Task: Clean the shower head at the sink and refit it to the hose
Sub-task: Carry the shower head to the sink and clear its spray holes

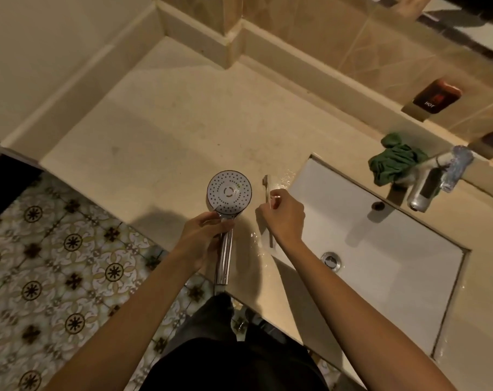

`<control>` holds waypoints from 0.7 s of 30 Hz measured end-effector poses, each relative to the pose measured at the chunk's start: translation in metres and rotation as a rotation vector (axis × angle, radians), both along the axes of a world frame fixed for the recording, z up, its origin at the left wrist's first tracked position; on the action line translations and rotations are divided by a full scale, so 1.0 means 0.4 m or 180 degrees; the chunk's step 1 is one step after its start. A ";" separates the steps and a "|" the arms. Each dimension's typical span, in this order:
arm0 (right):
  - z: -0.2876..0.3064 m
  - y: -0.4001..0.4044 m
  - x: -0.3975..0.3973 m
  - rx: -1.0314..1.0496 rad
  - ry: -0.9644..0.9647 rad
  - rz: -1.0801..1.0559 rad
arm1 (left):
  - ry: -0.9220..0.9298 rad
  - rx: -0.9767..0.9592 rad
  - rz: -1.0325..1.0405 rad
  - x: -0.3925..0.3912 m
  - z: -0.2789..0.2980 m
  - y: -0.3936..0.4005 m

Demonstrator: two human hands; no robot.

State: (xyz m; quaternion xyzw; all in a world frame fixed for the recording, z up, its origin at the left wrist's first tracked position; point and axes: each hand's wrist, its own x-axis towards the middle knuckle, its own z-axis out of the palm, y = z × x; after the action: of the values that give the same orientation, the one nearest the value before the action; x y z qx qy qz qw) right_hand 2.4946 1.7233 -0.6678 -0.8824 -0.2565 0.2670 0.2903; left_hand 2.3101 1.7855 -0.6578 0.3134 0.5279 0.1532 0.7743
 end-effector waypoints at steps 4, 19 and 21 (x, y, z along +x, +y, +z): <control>0.043 -0.087 0.027 0.0643 -0.0400 0.0295 | -0.0016 0.0083 -0.0175 0.013 0.013 -0.005; 0.161 -0.237 0.118 0.1086 -0.1298 0.2425 | 0.0154 0.0377 -0.0790 0.062 0.058 -0.054; 0.165 -0.234 0.147 0.1098 -0.1300 0.2016 | 0.0115 0.0368 -0.0895 0.070 0.070 -0.057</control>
State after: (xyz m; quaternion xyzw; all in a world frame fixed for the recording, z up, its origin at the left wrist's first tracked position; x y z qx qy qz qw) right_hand 2.5534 1.6296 -0.6019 -0.7331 -0.6087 0.1156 0.2805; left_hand 2.3379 1.7627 -0.6300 0.4310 0.4830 0.0677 0.7592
